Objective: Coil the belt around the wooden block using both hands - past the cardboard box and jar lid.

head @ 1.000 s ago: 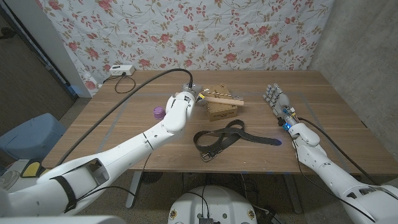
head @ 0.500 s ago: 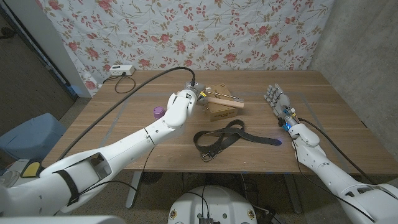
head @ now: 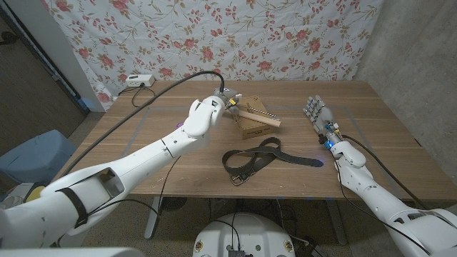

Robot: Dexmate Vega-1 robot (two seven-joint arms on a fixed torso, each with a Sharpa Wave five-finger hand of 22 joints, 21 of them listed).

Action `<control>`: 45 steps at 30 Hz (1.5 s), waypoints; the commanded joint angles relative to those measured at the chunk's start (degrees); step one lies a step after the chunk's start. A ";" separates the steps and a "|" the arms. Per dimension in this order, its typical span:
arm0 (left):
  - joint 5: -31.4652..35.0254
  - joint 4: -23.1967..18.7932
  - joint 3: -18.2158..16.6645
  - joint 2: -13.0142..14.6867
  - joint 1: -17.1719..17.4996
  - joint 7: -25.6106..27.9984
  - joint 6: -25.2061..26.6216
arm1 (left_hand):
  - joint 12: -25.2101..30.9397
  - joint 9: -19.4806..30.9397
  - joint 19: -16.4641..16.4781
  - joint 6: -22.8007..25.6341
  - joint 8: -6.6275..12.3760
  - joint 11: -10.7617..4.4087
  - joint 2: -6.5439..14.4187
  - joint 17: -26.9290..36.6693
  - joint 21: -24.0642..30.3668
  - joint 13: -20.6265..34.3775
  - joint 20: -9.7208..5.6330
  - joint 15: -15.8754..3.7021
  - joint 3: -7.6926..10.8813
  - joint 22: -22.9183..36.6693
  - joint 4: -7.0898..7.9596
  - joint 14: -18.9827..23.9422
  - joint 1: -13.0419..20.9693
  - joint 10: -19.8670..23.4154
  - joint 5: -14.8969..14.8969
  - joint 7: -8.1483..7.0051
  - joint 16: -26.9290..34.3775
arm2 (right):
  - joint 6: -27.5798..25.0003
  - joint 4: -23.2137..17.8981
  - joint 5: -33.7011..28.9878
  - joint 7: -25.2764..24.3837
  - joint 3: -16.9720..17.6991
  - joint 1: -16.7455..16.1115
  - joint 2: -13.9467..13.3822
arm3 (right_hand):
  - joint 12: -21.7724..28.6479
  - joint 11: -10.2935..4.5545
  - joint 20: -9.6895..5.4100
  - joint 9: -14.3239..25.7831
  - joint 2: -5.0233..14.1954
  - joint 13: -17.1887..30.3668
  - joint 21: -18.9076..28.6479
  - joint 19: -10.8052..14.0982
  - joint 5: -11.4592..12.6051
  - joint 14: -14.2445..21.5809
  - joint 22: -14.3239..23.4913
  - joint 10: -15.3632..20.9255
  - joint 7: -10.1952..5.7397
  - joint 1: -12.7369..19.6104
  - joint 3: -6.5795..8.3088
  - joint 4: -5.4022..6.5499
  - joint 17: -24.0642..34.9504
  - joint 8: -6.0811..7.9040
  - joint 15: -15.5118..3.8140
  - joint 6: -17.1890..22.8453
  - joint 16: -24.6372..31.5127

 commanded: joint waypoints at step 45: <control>16.81 0.09 1.16 4.04 -5.40 -15.99 -15.43 | -1.72 1.08 -9.57 -1.47 -0.24 -1.68 -2.01 -0.43 -7.35 2.13 -7.40 -5.76 -5.79 0.31 1.50 -7.68 7.98 -3.36 2.11 -5.39 -2.51 | 0.36 -11.74 -3.40 -11.77 -0.45 -6.53 -0.63 | 0.24 0.15 -0.05 0.31 0.32 0.34 0.36 0.79 0.42 0.25 0.18 0.35 -0.59 -0.28 -0.10 0.64 0.31 0.33 0.16 0.22 0.53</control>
